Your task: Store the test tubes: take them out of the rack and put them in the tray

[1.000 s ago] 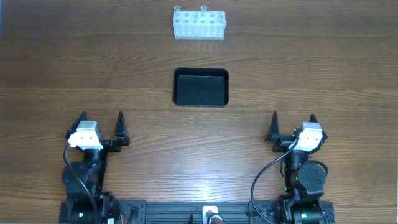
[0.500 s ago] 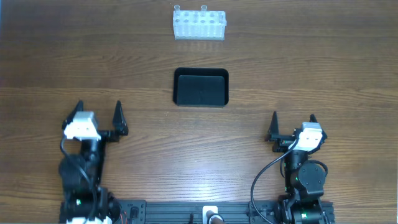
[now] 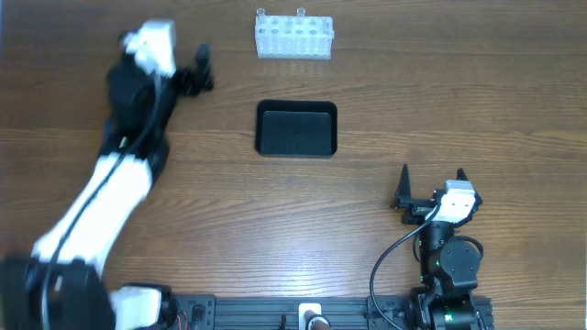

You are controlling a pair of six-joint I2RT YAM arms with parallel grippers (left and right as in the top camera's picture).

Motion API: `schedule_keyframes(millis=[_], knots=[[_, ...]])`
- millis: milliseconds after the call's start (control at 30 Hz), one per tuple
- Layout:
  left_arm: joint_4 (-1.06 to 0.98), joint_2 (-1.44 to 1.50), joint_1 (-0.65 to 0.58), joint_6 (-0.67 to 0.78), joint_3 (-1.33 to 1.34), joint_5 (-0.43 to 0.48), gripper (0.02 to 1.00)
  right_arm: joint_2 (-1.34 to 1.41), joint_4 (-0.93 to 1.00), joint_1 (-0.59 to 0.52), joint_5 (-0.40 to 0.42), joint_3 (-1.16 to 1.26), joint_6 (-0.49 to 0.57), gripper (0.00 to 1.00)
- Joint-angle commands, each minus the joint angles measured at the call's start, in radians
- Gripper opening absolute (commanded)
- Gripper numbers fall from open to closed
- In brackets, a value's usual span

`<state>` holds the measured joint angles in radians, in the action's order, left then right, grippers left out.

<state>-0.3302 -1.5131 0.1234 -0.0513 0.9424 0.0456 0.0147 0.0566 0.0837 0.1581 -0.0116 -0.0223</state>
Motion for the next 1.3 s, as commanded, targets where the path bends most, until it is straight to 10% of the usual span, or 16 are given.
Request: schedule_keyframes(millis=[33, 433, 1300], knots=[[0.073, -0.227, 0.048, 0.021, 0.240, -0.006, 1.000, -0.007, 0.003, -0.006, -0.004, 0.006, 0.002, 0.993], [0.339, -0.634, 0.138, 0.017, 0.760, -0.006, 1.000, -0.007, 0.003, -0.006, -0.004, 0.006, 0.002, 0.991], [0.293, -0.771, 0.166, -0.009, 0.819, -0.029, 0.855, -0.007, 0.003, -0.006, -0.004, 0.006, 0.002, 0.993]])
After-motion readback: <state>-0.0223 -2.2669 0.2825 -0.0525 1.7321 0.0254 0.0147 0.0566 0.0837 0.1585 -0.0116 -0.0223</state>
